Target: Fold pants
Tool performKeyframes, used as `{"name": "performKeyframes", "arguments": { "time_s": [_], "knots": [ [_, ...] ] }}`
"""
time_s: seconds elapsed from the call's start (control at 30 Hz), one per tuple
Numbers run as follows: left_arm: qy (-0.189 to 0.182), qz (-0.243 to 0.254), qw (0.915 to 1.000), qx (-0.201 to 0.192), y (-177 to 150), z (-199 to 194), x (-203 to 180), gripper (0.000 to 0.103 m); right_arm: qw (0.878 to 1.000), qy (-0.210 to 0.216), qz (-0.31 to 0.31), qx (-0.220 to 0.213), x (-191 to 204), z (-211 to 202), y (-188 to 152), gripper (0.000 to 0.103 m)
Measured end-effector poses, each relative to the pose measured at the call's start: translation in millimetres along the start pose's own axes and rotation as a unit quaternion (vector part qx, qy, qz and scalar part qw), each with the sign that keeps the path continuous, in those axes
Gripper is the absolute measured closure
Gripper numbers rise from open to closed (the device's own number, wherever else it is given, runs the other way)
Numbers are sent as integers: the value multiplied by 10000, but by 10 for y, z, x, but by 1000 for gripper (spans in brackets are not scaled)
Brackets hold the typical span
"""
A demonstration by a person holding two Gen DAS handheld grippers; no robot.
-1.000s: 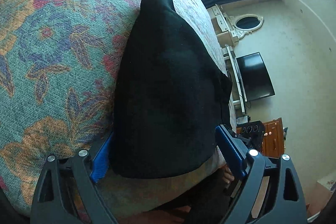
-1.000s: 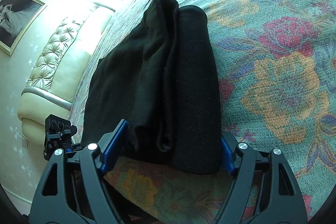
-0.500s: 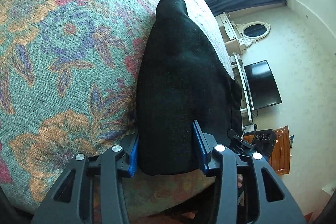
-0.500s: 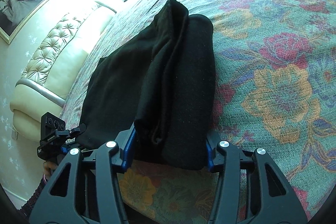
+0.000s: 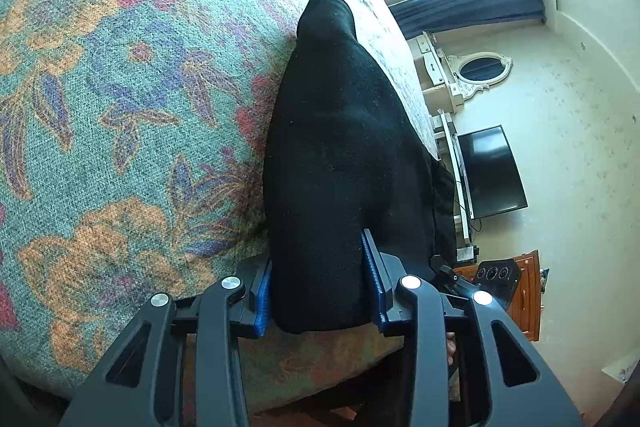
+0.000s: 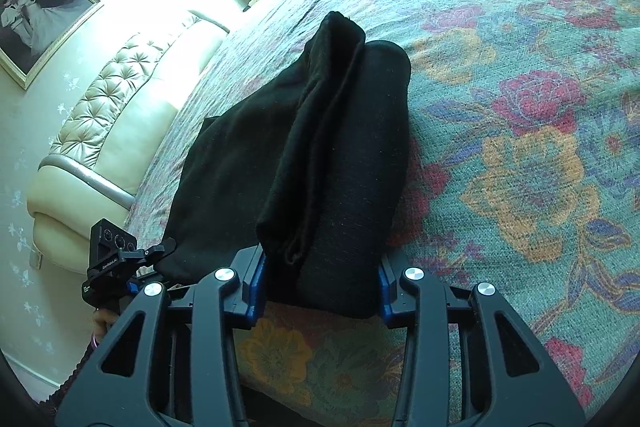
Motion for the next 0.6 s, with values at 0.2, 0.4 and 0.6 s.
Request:
{"name": "performKeyframes", "arguments": {
  "time_s": [0.2, 0.4, 0.6],
  "knots": [
    [-54, -2, 10000, -18, -44, -45, -31, 66, 10000, 23, 19, 11, -4, -33, -14, 63],
    [-106, -15, 9999, 11, -80, -60, -42, 66, 10000, 36, 68, 41, -59, -53, -37, 63],
    [-145, -26, 9999, 30, -98, -90, -16, 66, 10000, 23, 59, 53, -69, -70, -75, 63]
  ]
}}
Point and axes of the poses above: each gripper's, at about its wrist camera, not at the fingertips, and z roughly the way its jaws point, x to its left, y to its top, the point moved 5 cm from there along z, roughly the way its jaws point
